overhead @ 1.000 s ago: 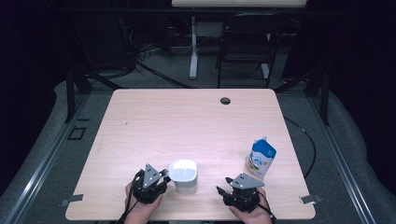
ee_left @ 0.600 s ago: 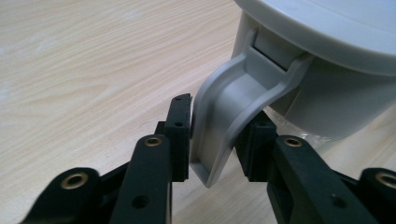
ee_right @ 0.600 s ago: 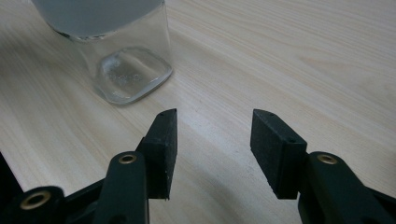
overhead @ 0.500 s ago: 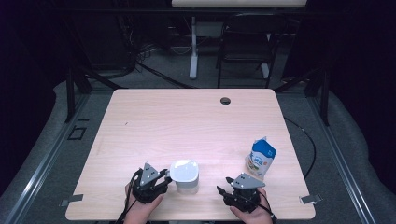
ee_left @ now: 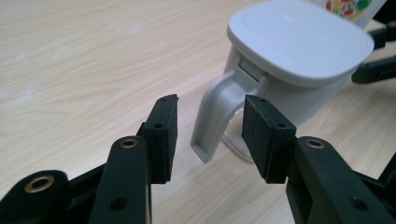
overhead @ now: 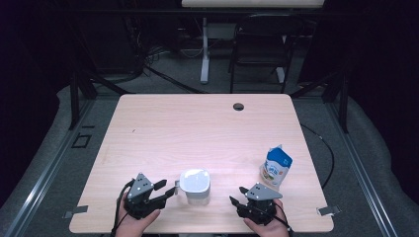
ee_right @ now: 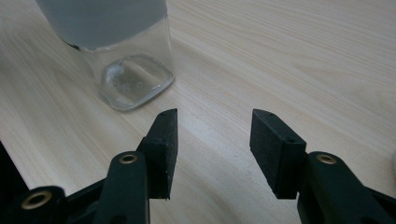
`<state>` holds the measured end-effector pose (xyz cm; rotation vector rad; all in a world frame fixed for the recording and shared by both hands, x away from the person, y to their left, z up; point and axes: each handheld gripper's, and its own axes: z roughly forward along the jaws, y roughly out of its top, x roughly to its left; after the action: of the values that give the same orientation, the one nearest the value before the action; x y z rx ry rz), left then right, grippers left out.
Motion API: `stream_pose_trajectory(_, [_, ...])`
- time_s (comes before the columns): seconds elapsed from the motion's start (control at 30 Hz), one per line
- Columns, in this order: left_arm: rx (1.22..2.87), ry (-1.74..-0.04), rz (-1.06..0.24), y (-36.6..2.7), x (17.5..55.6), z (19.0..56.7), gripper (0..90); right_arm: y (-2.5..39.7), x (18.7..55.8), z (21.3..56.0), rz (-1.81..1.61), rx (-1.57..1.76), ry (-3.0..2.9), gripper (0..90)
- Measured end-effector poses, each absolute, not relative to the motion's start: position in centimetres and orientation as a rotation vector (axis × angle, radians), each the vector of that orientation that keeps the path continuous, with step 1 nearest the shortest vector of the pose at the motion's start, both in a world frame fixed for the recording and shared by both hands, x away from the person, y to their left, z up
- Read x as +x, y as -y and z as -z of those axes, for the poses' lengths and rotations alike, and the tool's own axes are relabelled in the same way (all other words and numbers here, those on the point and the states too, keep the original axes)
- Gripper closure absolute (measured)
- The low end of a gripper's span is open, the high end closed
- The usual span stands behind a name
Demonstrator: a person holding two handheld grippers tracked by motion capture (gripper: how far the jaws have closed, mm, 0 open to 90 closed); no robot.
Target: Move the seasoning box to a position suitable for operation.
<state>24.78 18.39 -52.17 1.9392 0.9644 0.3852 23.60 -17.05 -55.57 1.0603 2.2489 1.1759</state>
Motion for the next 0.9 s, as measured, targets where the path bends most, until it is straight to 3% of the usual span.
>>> stream_pose_trajectory(0.37, [1.885, -0.955, -0.404, -19.1, 25.6, 50.8, 59.7, 16.5, 23.6, 55.4, -1.193, 1.023, -2.245, 51.8])
stream_pose_trajectory(0.63, [1.913, -0.907, -0.364, -18.0, 26.5, 50.0, 75.8, 16.2, 23.7, 54.6, -1.228, 1.035, -2.247, 53.7])
stream_pose_trajectory(0.77, [1.929, -0.867, -0.367, -17.2, 26.6, 49.5, 89.6, 15.5, 24.2, 54.2, -1.227, 1.016, -2.286, 60.4])
stream_pose_trajectory(0.9, [1.944, -0.843, -0.335, -16.8, 26.7, 49.3, 90.0, 14.8, 24.7, 53.9, -1.209, 0.994, -2.304, 65.3])
